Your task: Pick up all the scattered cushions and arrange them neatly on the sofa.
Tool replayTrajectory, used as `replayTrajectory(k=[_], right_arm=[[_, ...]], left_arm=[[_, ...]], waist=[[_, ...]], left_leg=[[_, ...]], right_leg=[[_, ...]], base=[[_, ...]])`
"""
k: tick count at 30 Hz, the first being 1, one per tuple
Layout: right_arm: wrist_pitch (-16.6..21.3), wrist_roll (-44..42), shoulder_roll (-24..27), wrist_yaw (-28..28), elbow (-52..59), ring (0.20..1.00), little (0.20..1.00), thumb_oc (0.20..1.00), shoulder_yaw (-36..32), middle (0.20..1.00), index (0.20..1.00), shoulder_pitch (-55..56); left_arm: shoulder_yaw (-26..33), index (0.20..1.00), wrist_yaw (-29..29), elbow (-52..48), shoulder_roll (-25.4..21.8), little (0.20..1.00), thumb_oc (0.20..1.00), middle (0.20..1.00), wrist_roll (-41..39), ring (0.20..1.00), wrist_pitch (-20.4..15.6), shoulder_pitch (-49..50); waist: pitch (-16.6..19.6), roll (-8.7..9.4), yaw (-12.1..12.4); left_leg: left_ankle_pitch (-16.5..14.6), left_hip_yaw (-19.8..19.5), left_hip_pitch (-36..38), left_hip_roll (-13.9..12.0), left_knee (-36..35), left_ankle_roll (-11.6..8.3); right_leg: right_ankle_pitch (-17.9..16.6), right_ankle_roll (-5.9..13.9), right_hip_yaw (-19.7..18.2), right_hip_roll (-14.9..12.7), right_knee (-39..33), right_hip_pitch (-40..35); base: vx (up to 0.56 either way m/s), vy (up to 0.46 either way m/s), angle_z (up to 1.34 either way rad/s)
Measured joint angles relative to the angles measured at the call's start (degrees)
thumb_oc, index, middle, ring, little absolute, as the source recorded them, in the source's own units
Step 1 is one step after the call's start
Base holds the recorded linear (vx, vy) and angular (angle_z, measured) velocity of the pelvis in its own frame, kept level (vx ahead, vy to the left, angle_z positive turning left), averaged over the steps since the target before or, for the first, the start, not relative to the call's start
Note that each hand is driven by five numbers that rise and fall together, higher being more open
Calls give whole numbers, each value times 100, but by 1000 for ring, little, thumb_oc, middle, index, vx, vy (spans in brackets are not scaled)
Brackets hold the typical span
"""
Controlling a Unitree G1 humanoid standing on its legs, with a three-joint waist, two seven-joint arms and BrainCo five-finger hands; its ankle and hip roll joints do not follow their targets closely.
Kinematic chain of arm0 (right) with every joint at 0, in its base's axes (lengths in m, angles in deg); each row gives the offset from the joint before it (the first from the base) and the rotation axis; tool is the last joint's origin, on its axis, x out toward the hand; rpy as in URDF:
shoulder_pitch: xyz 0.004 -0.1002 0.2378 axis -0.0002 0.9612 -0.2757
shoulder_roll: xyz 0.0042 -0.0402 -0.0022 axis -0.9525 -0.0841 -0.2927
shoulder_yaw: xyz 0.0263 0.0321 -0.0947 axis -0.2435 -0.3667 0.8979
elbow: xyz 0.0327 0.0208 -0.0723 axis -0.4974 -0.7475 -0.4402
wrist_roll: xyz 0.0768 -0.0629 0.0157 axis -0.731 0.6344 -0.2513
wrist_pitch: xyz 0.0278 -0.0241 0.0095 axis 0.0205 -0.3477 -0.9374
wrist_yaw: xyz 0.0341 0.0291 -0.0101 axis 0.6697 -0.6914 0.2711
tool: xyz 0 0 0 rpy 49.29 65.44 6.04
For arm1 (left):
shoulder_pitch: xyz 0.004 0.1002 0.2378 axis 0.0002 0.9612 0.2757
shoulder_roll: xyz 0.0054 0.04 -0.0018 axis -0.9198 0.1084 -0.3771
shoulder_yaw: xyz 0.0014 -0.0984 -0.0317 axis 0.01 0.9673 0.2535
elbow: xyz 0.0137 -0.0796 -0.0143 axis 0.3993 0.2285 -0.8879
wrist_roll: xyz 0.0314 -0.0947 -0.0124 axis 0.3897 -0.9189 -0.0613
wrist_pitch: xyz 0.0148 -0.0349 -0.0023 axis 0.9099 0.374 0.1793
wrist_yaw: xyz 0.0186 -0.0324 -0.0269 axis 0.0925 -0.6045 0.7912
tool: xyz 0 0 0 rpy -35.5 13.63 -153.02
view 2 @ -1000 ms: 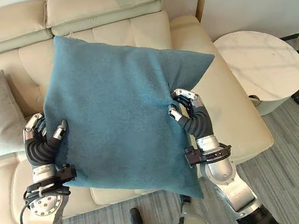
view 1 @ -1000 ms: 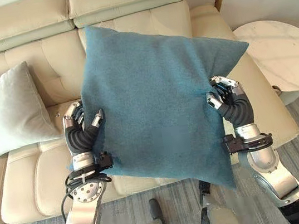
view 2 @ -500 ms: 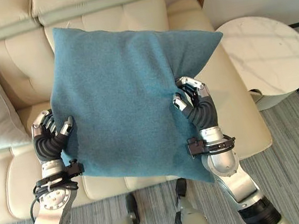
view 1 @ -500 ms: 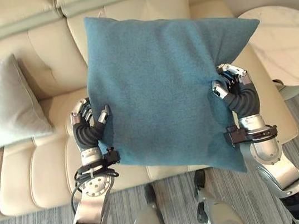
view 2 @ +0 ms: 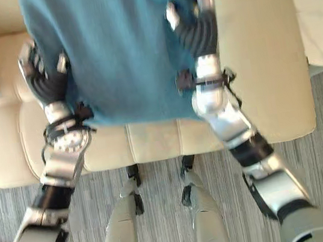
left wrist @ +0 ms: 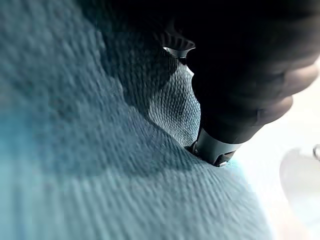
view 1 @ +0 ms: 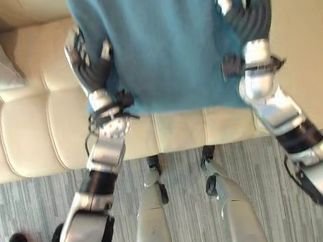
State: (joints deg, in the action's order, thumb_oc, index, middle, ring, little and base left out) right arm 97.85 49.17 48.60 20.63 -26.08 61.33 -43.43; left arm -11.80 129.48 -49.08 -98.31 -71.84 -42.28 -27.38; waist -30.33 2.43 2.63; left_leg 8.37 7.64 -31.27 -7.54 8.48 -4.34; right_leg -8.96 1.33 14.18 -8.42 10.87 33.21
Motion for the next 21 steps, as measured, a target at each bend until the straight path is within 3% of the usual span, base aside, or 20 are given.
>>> replayTrajectory(k=[5, 9, 15, 18, 21], right_arm=[[-99, 123, 536, -684, -1295, 200, 200, 200, 510, 200, 200, -2042], [-198, 326, 1030, -1078, -1962, 200, 200, 200, 1222, 200, 200, -3120], [-443, 430, 1324, -1228, -2775, 200, 200, 200, 2130, 200, 200, -4238], [-635, 783, 1580, -1232, -3413, 200, 200, 200, 3215, 200, 200, -5067], [-782, 1029, 1758, -1212, -3499, 200, 200, 200, 3487, 200, 200, -5151]], left_arm=[[-1187, 200, 275, 1454, -1221, 200, 200, 200, 271, 200, 197, -2376], [-2209, 200, 382, 2219, -1809, 200, 200, 200, 607, 200, 392, -3705], [-3161, 200, 295, 3089, -2101, 200, 200, 200, 913, 200, 642, -4848], [-4038, 200, 204, 3515, -2402, 200, 200, 200, 1248, 200, 678, -5435], [-4207, 200, 175, 3539, -2479, 200, 200, 200, 1364, 200, 705, -5471]], waist=[[-56, 2, -77], [-64, 1, -119], [-129, 22, -231], [-133, 30, -231], [-133, 30, -247]], left_leg=[[79, -191, -1008, -24, 319, -6], [102, -259, -1711, -17, 525, 3], [98, -399, -2472, -2, 830, 7], [74, -431, -2930, 22, 1147, 39], [68, -467, -3084, 61, 1242, 48]], right_leg=[[7, -94, 44, -32, 453, 1002], [49, -155, 60, -83, 722, 1704], [121, -226, -10, -135, 1104, 2433], [179, -263, -42, -216, 1505, 2923], [255, -303, -50, -271, 1658, 3092]], base=[[-31, 17, 8], [35, 15, 7], [68, 6, 9], [62, 1, 6], [54, 6, 8]])
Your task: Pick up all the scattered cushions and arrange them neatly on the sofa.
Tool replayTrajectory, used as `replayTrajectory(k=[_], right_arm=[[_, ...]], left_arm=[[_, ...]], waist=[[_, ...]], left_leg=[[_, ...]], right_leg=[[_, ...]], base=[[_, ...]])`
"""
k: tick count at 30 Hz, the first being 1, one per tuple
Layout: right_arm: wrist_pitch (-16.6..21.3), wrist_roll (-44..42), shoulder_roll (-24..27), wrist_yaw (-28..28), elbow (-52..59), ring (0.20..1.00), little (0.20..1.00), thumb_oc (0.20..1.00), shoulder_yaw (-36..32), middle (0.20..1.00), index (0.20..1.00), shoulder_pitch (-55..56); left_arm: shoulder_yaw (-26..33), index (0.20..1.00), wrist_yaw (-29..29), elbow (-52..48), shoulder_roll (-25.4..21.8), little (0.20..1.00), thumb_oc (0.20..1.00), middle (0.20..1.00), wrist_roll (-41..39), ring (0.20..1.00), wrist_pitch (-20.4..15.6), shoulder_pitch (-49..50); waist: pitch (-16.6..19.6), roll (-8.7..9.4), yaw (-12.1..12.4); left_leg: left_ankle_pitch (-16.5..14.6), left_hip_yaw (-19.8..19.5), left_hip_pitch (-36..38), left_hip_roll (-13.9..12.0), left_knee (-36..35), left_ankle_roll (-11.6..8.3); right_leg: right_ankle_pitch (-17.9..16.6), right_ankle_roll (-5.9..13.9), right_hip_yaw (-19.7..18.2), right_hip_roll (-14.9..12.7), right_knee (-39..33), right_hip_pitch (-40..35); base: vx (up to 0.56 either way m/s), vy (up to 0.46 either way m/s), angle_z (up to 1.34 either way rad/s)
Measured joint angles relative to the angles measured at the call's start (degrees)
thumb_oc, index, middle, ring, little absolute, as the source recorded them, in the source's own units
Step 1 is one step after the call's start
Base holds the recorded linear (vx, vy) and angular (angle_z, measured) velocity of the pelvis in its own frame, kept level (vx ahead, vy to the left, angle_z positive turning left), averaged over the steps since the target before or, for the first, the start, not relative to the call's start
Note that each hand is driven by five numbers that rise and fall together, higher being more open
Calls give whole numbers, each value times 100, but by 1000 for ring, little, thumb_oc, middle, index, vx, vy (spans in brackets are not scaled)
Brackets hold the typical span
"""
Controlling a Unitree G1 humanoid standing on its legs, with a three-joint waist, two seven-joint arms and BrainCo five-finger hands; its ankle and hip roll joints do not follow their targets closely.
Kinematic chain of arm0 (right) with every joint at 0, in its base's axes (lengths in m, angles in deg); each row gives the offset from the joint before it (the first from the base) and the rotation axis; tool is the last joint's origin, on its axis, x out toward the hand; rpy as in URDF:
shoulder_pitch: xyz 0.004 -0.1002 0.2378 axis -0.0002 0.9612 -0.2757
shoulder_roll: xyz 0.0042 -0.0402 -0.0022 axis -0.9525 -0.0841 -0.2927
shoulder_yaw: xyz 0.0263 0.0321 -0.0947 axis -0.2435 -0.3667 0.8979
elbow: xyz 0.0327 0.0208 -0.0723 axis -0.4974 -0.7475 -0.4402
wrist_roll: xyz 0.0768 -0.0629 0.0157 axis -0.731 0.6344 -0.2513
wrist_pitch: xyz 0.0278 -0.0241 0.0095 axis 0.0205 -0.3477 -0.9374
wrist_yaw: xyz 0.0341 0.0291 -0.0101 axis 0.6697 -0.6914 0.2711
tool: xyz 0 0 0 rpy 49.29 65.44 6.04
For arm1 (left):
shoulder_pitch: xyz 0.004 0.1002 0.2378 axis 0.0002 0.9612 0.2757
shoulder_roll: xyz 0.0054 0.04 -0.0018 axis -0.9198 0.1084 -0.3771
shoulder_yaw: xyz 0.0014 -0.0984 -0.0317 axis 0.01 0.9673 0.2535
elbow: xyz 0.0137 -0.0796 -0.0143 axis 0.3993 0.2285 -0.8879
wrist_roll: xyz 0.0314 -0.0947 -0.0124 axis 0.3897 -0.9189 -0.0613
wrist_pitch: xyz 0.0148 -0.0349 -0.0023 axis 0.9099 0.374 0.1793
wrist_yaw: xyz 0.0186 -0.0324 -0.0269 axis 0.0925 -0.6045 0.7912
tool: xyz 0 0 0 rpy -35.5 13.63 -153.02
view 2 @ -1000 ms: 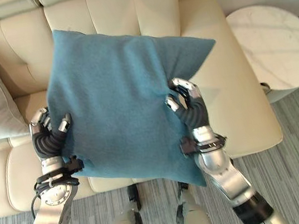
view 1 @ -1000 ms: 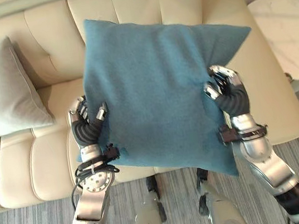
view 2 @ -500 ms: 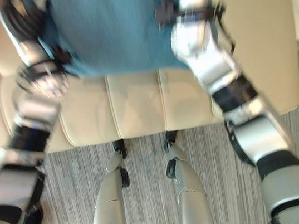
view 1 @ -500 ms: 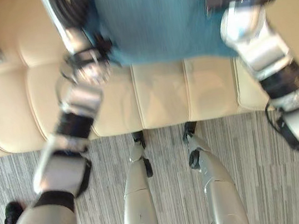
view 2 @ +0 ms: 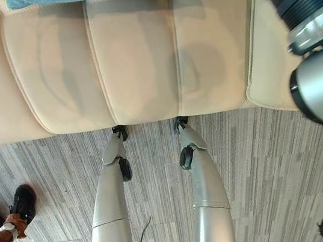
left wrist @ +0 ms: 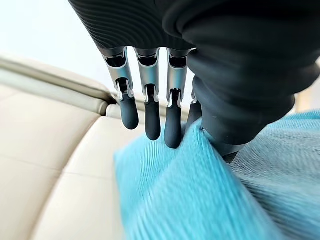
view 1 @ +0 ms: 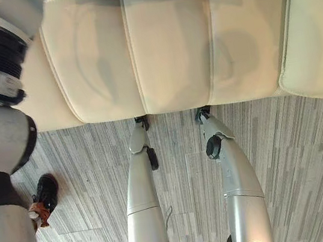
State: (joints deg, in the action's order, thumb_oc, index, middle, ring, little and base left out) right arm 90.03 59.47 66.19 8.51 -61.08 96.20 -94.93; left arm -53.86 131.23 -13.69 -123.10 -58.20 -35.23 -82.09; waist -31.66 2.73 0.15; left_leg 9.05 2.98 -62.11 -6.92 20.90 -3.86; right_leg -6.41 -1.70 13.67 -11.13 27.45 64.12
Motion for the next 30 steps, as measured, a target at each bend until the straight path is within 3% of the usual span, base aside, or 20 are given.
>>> replayTrajectory(k=[1, 2, 6, 10, 11, 12, 14, 15, 19, 20, 22, 24, 26, 27, 30], right_arm=[[-55, 252, 163, -14, -198, 542, 542, 542, 376, 542, 542, -129], [-105, 423, 234, -27, -313, 1000, 1000, 1000, 476, 1000, 1000, -169], [-311, 673, 220, 2, -613, 1000, 1000, 1000, 804, 1000, 1000, -125], [-329, 647, 220, 84, -648, 1000, 1000, 1000, 736, 1000, 1000, -60], [-288, 534, 197, 147, -537, 1000, 1000, 1000, 376, 1000, 1000, 164], [-284, 283, 97, 190, -385, 1000, 1000, 1000, -97, 1000, 1000, 585], [-291, -26, -116, 209, -213, 1000, 1000, 1000, -643, 1000, 1000, 1323], [-288, -176, -225, 257, -182, 1000, 1000, 1000, -749, 1000, 1000, 1650], [-302, -318, -674, 392, -170, 1000, 1000, 1000, -1058, 1000, 1000, 2027], [-304, -328, -848, 409, -6, 1000, 1000, 1000, -1344, 1000, 1000, 2194], [-295, -316, -973, 429, 329, 1000, 1000, 1000, -1514, 1000, 1000, 2527], [-270, -311, -1039, 380, 666, 1000, 1000, 1000, -1718, 1000, 1000, 2886], [-225, -272, -1368, 414, 2272, 1000, 1000, 1000, -2838, 1000, 1000, 4171], [-95, -171, -1460, 360, 2607, 1000, 1000, 1000, -2976, 1000, 1000, 4768], [119, -35, -1732, 532, 3449, 1000, 1000, 1000, -3439, 1000, 1000, 5901]], left_arm=[[-103, 304, 0, 68, -7, 304, 304, 304, 21, 304, -11, -64], [-142, 1000, 3, 102, -11, 1000, 1000, 1000, 21, 1000, -16, -87], [-146, 1000, -64, 355, 16, 1000, 1000, 1000, -8, 1000, 2, -62], [88, 1000, -261, 353, 208, 1000, 1000, 1000, -342, 1000, -58, 62], [374, 1000, -430, 192, 359, 1000, 1000, 1000, -714, 1000, -189, 234], [782, 1000, -557, -79, 531, 1000, 1000, 1000, -1154, 1000, -319, 570], [1107, 1000, -707, -379, 769, 1000, 1000, 1000, -1565, 1000, -502, 1113], [1171, 1000, -804, -456, 910, 1000, 1000, 1000, -1758, 1000, -565, 1319], [1451, 1000, -937, -577, 1182, 1000, 1000, 1000, -2317, 1000, -646, 1421], [1861, 1000, -944, -939, 1240, 1000, 1000, 1000, -2409, 1000, -696, 1650], [2105, 1000, -939, -1449, 1249, 1000, 1000, 1000, -2512, 1000, -755, 2042], [2331, 1000, -861, -1880, 1252, 1000, 1000, 1000, -2508, 1000, -888, 2432], [3299, 1000, -888, -3497, 1199, 1000, 1000, 1000, -2442, 1000, -997, 3820], [3446, 1000, -825, -3878, 1263, 1000, 1000, 1000, -2287, 1000, -1089, 4407], [3775, 1000, -939, -4617, 1293, 1000, 1000, 1000, -1983, 1000, -1189, 5234]], waist=[[4, 4, -7], [5, 7, -7], [5, 8, -88], [9, 12, -172], [35, 24, -196], [284, 41, -209], [921, 109, -237], [1044, 118, -236], [1031, 108, -224], [822, 113, -190], [515, 90, -114], [520, 96, -111], [491, 93, -120], [515, 84, -84], [856, 76, -105]], left_leg=[[-43, -31, -195, 42, 163, 51], [-103, -67, -309, 61, 239, 86], [-81, -72, -440, 85, 312, 131], [-48, -31, -56, 115, 138, 177], [-54, -3, 170, 129, 68, 187], [-73, 10, 220, 157, -24, 199], [-116, 70, 3, 181, -57, 177], [-113, 87, 33, 189, -39, 176], [-111, 179, 129, 236, -34, 171], [-108, 229, 418, 220, -116, 170], [-110, 259, 1023, 243, -312, 169], [-144, 252, 1312, 226, -467, 130], [-139, 316, 1919, 234, -651, 126], [-143, 379, 2385, 229, -878, 121], [-221, 379, 2768, 242, -1133, 15]], right_leg=[[95, 14, -76, -47, 231, 214], [155, 27, -95, -65, 317, 324], [153, 24, -109, -92, 327, 432], [75, 61, -118, -90, 52, 24], [12, 134, -123, -92, -44, -210], [40, 223, -132, -103, -104, -244], [63, 262, -197, -120, -82, 36], [72, 290, -231, -115, -88, 3], [-1, 254, -288, -106, -118, -70], [-31, 248, -298, -100, -203, -329], [-39, 260, -303, -85, -363, -898], [-18, 306, -345, -57, -479, -1160], [-17, 313, -336, -64, -625, -1714], [-8, 340, -363, -21, -813, -2134], [67, 519, -367, -3, -1082, -2519]], base=[[43, 15, 13], [44, 16, 12], [4, 1, 1], [5, 6, -2], [0, 0, 0], [-8, 36, 2], [-17, 17, -1], [-36, 22, -5], [-36, 37, -4], [-93, 32, -8], [-6, 10, -9], [-1, 36, -6], [25, 39, -12], [42, 23, -12], [83, 44, -5]])
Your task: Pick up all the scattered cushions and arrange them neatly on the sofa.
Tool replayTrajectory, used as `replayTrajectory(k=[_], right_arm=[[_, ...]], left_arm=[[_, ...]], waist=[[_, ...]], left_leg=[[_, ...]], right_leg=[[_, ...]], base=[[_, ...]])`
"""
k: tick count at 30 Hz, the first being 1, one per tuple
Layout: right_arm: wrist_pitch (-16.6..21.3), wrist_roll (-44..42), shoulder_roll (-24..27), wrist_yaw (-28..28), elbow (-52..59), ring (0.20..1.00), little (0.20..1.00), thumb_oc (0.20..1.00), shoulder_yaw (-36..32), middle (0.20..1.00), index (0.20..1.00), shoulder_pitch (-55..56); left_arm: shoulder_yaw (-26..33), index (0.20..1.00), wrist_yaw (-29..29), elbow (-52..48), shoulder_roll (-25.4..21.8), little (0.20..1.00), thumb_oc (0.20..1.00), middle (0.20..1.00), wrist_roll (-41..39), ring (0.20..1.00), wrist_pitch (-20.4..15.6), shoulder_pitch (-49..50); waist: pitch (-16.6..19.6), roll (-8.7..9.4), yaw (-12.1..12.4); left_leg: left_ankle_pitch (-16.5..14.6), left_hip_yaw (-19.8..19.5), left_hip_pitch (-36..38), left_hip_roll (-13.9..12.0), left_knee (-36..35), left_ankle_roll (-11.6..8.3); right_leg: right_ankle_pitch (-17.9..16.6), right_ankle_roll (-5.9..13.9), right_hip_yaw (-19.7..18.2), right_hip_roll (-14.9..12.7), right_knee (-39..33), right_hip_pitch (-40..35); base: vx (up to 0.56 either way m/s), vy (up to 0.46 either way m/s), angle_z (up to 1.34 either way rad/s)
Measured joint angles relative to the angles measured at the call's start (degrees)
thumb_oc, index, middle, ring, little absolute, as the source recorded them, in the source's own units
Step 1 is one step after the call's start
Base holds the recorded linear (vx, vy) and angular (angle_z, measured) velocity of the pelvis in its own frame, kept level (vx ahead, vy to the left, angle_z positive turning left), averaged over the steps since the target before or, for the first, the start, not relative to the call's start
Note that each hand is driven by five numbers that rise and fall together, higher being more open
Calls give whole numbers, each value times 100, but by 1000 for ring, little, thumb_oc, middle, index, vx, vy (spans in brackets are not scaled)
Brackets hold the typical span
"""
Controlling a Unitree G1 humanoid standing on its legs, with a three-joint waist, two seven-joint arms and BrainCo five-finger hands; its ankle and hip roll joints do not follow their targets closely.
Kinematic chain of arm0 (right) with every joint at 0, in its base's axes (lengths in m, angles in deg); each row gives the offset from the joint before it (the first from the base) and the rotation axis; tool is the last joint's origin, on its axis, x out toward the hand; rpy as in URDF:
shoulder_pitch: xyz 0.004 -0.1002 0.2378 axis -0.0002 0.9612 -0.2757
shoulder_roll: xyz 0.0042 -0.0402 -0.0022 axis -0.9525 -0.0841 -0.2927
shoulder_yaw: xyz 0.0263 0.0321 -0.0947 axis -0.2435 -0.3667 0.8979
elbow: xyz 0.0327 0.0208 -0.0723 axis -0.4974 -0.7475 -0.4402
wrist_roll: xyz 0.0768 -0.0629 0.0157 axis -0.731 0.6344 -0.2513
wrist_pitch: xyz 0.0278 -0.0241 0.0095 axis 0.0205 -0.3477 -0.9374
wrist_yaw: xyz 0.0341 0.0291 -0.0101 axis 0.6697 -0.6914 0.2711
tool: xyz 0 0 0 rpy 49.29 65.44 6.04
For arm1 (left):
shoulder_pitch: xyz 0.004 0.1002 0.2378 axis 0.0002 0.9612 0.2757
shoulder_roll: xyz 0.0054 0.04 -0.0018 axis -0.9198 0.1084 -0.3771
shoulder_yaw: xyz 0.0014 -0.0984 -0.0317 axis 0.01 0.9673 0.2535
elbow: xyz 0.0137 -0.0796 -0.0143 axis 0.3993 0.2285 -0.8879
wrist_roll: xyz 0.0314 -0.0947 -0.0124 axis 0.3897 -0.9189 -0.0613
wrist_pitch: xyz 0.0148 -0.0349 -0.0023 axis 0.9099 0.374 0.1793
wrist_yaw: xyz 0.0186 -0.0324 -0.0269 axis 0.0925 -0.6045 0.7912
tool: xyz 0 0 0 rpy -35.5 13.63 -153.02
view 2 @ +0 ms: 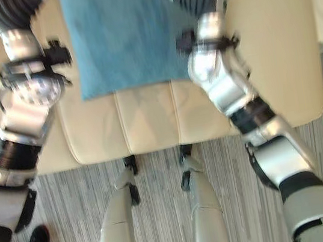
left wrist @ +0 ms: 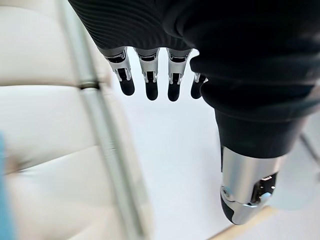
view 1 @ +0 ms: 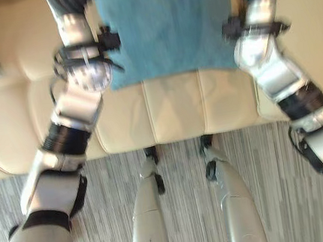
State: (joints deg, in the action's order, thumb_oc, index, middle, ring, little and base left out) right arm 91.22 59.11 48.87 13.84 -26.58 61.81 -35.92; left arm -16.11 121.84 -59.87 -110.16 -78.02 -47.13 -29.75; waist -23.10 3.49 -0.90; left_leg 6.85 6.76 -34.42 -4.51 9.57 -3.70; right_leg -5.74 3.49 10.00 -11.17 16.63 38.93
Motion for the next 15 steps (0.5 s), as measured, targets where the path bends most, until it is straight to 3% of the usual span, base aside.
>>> replayTrajectory(k=[3, 9, 15], right_arm=[[321, -36, -387, 585, 826, 1000, 1000, 1000, -354, 1000, 1000, 1265], [746, -739, -650, 1829, 1263, 1000, 1000, 1000, -529, 1000, 1000, 3091], [757, -1081, -498, 2608, 1298, 1000, 1000, 1000, -898, 1000, 1000, 4581]], left_arm=[[459, 1000, -337, -921, 165, 1000, 1000, 1000, 236, 1000, -52, 1153], [865, 1000, -1013, -1266, 537, 1000, 1000, 1000, 361, 1000, -166, 3088], [1078, 1000, -1614, -1278, 632, 1000, 1000, 1000, 95, 1000, -234, 4913]], waist=[[3, -8, 2], [261, -88, -26], [836, -122, -52]], left_leg=[[-4, 78, 636, 10, -264, 4], [28, 224, 1808, 26, -879, 44], [50, 392, 2775, 81, -1415, 67]], right_leg=[[-149, 44, -21, 85, -484, -701], [-435, 71, -28, 172, -1325, -1928], [-564, 165, -52, 241, -2013, -2893]], base=[[131, 81, -14], [102, 89, -9], [40, 73, -12]])
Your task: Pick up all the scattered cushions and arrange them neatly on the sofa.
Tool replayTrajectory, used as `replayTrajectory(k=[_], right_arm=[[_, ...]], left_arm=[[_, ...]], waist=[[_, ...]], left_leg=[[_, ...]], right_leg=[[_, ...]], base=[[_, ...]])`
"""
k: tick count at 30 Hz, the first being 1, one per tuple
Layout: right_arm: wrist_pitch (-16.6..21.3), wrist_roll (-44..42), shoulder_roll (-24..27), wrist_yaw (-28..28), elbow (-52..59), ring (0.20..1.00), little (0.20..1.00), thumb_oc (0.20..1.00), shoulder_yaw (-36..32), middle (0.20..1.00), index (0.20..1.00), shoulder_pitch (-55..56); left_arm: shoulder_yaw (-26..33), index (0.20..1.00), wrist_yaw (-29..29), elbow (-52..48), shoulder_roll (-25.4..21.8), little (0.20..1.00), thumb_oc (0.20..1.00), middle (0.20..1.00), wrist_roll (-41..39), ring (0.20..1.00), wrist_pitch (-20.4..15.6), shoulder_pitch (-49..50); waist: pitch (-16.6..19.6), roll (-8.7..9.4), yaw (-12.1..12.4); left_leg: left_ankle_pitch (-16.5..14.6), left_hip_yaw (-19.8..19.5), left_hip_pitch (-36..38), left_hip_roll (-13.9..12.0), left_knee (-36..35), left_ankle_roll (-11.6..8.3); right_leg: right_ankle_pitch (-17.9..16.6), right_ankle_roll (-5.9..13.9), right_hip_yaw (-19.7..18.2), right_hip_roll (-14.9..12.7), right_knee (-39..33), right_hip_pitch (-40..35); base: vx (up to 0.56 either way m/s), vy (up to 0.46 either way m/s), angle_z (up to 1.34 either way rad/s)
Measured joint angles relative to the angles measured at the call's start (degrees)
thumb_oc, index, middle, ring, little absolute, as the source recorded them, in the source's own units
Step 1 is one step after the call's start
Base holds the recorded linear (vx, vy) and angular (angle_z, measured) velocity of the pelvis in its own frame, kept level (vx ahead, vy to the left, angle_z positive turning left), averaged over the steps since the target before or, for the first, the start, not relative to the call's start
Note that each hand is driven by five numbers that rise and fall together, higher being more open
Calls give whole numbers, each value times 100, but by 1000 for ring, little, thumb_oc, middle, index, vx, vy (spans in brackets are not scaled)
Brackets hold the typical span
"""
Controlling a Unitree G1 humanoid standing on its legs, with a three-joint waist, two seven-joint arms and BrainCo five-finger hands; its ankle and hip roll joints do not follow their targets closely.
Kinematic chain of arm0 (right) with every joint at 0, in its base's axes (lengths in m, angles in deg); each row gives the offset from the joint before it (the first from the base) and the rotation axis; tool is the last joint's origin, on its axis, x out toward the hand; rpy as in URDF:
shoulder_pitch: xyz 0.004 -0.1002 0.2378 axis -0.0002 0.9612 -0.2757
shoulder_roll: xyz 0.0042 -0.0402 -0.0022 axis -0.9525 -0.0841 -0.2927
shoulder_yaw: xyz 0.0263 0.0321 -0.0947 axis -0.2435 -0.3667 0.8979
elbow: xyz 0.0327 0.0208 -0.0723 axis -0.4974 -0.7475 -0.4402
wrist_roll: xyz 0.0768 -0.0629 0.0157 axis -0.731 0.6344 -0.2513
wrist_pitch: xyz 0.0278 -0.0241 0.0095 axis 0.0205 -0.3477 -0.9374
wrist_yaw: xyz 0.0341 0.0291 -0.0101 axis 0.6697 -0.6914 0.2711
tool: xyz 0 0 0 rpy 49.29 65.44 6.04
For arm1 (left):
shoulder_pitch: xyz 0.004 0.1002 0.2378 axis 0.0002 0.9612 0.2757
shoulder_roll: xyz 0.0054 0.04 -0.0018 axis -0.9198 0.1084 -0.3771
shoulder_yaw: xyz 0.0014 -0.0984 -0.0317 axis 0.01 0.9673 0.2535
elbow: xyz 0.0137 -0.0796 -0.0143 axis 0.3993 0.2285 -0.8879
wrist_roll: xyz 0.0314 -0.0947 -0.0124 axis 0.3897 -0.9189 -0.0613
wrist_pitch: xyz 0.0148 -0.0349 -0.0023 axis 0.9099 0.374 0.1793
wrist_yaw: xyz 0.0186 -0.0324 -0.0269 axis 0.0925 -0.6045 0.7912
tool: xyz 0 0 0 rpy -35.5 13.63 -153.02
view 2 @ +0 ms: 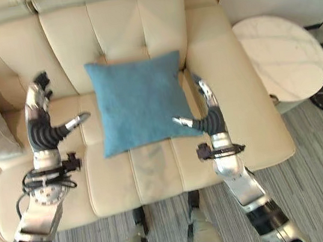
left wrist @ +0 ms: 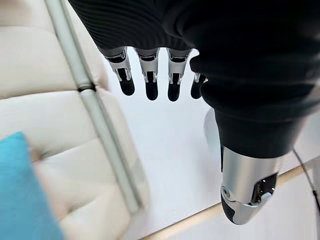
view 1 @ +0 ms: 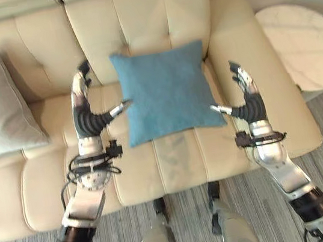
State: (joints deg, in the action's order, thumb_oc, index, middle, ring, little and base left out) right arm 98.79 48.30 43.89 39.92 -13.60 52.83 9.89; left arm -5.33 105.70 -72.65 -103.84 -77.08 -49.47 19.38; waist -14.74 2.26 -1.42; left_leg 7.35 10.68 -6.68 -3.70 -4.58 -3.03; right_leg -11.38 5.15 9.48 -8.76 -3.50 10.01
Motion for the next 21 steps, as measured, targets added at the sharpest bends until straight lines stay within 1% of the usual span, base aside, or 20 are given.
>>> replayTrajectory(k=[1, 2, 3, 4, 6, 8, 10, 13, 14, 15, 16, 17, 18, 19, 20, 21], right_arm=[[-2, -15, -3, 115, -6, 1000, 1000, 1000, -70, 1000, 1000, 186], [-6, -103, 0, 266, -21, 1000, 1000, 1000, -92, 1000, 1000, 465], [2, -105, -3, 354, -71, 1000, 1000, 1000, -111, 1000, 1000, 536], [-3, -149, 1, 569, -308, 1000, 1000, 1000, -116, 1000, 1000, 691], [-48, -268, 2, 763, -516, 1000, 1000, 1000, -145, 1000, 1000, 1067], [-59, -318, -3, 967, -714, 1000, 1000, 1000, -173, 1000, 1000, 1294], [-60, -318, -32, 1109, -836, 1000, 1000, 1000, -237, 1000, 1000, 1597], [-75, -331, -108, 1233, -982, 1000, 1000, 1000, -278, 1000, 1000, 1815], [-53, -350, -194, 1301, -1103, 1000, 1000, 1000, -284, 1000, 1000, 1871], [-64, -378, -240, 1325, -1179, 1000, 1000, 1000, -262, 1000, 1000, 1803], [-63, -446, -361, 1344, -1288, 1000, 1000, 1000, -253, 1000, 1000, 1812], [-62, -451, -414, 1343, -1333, 1000, 1000, 1000, -247, 1000, 1000, 1793], [-62, -500, -472, 1339, -1377, 1000, 1000, 1000, -229, 1000, 1000, 1732], [-62, -553, -491, 1339, -1381, 1000, 1000, 1000, -184, 1000, 1000, 1676], [-65, -555, -480, 1338, -1395, 1000, 1000, 1000, -149, 1000, 1000, 1606], [-64, -598, -375, 1333, -1370, 1000, 1000, 1000, -30, 1000, 1000, 1414]], left_arm=[[45, 1000, -138, 86, 45, 1000, 1000, 1000, 1, 1000, -19, 187], [114, 1000, -296, 265, 103, 1000, 1000, 1000, 3, 1000, -14, 557], [140, 1000, -378, 433, 119, 1000, 1000, 1000, 8, 1000, -26, 654], [196, 1000, -546, 951, 206, 1000, 1000, 1000, 4, 1000, 6, 841], [195, 1000, -696, 1368, 251, 1000, 1000, 1000, 5, 1000, 169, 1170], [190, 1000, -837, 1610, 293, 1000, 1000, 1000, 7, 1000, 242, 1354], [191, 1000, -968, 1636, 353, 1000, 1000, 1000, 6, 1000, 264, 1600], [168, 1000, -1099, 1643, 370, 1000, 1000, 1000, 5, 1000, 307, 1752], [130, 1000, -1145, 1644, 376, 1000, 1000, 1000, 4, 1000, 314, 1722], [127, 1000, -1173, 1644, 381, 1000, 1000, 1000, 4, 1000, 314, 1695], [115, 1000, -1235, 1648, 379, 1000, 1000, 1000, 5, 1000, 320, 1624], [120, 1000, -1239, 1652, 378, 1000, 1000, 1000, 5, 1000, 320, 1584], [124, 1000, -1243, 1683, 377, 1000, 1000, 1000, 5, 1000, 328, 1444], [130, 1000, -1253, 1724, 376, 1000, 1000, 1000, 5, 1000, 330, 1354], [139, 1000, -1253, 1740, 416, 1000, 1000, 1000, 4, 1000, 341, 1262], [7, 1000, -1266, 1746, 462, 1000, 1000, 1000, 5, 1000, 353, 985]], waist=[[99, -4, -1], [313, 2, -11], [327, -7, -11], [374, -23, -11], [638, -10, -14], [727, 24, -9], [825, 66, 0], [841, 114, -6], [825, 151, -13], [799, 153, 1], [752, 214, -19], [725, 233, -10], [622, 243, -3], [554, 231, 7], [495, 146, 24], [313, -213, 155]], left_leg=[[-17, 21, 67, -1, -1, 6], [-52, 63, 123, 0, -2, 2], [-66, 69, 198, 3, -2, -4], [-120, 83, 390, 0, -5, -23], [-214, 85, 425, -29, -40, -92], [-223, 79, 485, -12, -41, -75], [-225, 69, 500, 5, -41, -65], [-181, 90, 504, 42, -31, -17], [-117, 136, 460, 84, 6, 5], [-139, 154, 447, 58, -3, 21], [-119, 260, 388, 103, 17, 68], [-112, 276, 351, 106, 31, 84], [-97, 312, 233, 77, 104, 147], [-82, 373, 139, 49, 102, 202], [98, 482, 28, -88, 123, 385], [251, 491, -105, -572, 233, 437]], right_leg=[[2, 4, -5, 3, -40, -82], [-7, 21, -9, 12, -112, -149], [-6, 22, -8, 17, -112, -215], [28, 61, -15, 27, -112, -400], [155, 141, -10, 25, -114, -440], [156, 142, -10, 16, -114, -508], [150, 149, -7, -3, -113, -529], [94, 216, -14, -35, -110, -522], [-26, 158, -44, -58, 1, -403], [47, 249, -62, -71, 57, -355], [-95, 227, -166, -82, 152, -221], [-168, 314, -190, -83, 180, -143], [-317, 499, -201, -96, 152, -41], [-75, 975, -171, -136, 33, 8], [234, 713, -130, -96, 310, 147], [1354, 344, -73, 156, 3171, 863]], base=[[31, 78, -10], [38, 95, -9], [36, 91, -13], [20, 45, -7], [15, 64, -1], [-21, 85, 3], [-108, 69, 4], [-251, 32, -2], [-383, 22, -11], [-290, 32, -21], [-252, 46, -22], [-183, 36, -32], [-214, 40, -29], [-189, 21, -32], [-188, 21, -20], [-220, -79, -10]])
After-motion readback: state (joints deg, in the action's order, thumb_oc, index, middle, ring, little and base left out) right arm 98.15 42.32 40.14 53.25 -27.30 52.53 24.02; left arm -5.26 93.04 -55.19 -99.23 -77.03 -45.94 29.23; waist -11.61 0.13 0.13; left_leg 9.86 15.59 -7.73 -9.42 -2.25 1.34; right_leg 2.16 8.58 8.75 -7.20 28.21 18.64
